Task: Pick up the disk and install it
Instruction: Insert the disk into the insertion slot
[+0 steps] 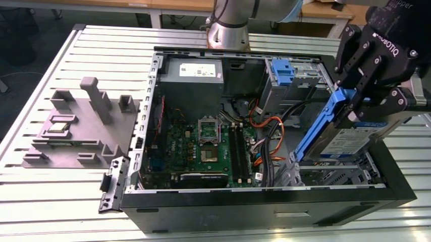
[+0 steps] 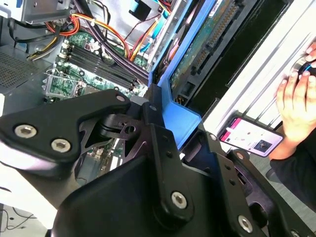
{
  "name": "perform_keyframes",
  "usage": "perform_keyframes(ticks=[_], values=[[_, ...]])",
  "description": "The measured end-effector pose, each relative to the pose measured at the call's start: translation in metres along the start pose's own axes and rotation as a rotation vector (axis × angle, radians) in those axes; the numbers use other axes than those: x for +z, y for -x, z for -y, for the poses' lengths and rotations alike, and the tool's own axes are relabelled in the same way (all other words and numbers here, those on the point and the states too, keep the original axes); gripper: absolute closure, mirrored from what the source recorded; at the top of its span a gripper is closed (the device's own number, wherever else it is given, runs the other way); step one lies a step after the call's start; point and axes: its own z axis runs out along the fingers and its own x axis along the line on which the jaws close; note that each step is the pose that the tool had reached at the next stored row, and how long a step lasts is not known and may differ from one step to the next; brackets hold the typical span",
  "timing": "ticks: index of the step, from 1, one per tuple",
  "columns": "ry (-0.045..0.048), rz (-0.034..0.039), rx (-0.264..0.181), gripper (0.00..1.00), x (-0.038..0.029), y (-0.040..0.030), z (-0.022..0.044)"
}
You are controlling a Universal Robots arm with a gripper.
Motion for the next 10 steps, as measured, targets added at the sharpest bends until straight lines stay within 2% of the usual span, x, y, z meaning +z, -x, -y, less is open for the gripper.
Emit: perform_keyframes(ticks=[10], values=[[0.0001, 0.0000, 0.009, 0.63, 0.0080, 0.0000, 0.0003]])
